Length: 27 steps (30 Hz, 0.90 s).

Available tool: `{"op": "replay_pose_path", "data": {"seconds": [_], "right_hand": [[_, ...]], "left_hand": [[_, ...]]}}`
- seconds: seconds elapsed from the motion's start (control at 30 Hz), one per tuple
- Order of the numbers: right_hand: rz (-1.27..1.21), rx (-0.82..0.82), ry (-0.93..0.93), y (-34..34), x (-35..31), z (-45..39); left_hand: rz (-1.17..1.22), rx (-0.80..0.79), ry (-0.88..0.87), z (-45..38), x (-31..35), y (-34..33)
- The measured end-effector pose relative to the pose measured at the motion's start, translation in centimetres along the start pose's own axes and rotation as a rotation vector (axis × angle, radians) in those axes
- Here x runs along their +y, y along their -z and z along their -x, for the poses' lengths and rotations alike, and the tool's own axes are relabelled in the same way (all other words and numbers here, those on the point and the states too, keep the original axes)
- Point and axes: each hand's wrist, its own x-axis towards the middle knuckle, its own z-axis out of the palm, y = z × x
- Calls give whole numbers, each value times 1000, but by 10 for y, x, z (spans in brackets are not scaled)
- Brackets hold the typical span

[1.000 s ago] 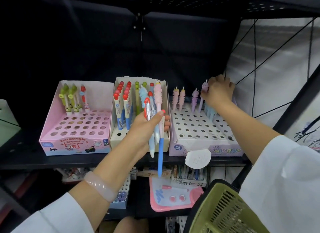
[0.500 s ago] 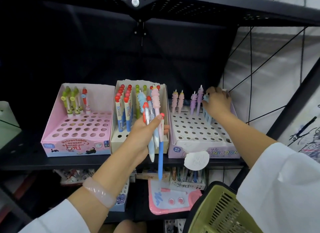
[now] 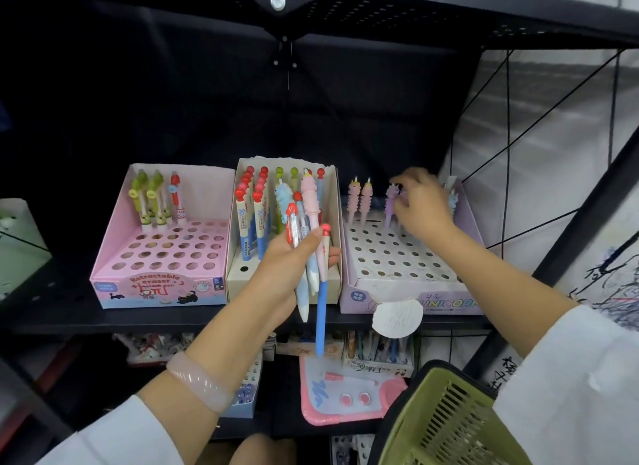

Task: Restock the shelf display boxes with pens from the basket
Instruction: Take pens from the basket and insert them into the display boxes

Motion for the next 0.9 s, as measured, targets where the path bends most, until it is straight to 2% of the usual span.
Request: {"op": "replay_pose_path", "data": {"seconds": [0.03,0.1,0.17,0.23,0.37,0.53,0.6,0.77,0.83,0.9], "right_hand": [[-188,-41,-1,3,-16,7],[-543,-285,-4,10,-50,26],[-751,-514,-2,14,-73,44],[-899,-588,1,14,-84,56],[-1041,-546,-49,12,-94,63],[-1042,-533,-101,9,-106,63],[-1051,-428,-132,15,-111,57],[-1144,-22,-174,41,-117,26],[-1128,59,-137,42,-123,17],[-1132,51,-95,37,-136,15]], "left_hand": [[6,0,-7,0,0,1],[-1,14,-27,-1,-1,3],[-37,41,-51,-1,-2,5],[-69,82,-71,-2,-3,7],[-82,118,-62,-2,-4,11],[-118,124,-69,-1,-1,13],[-201,125,-71,0,-1,18],[-408,29,-48,20,-1,39],[-480,0,-43,30,-1,53],[-509,-10,-53,40,1,70]]}}
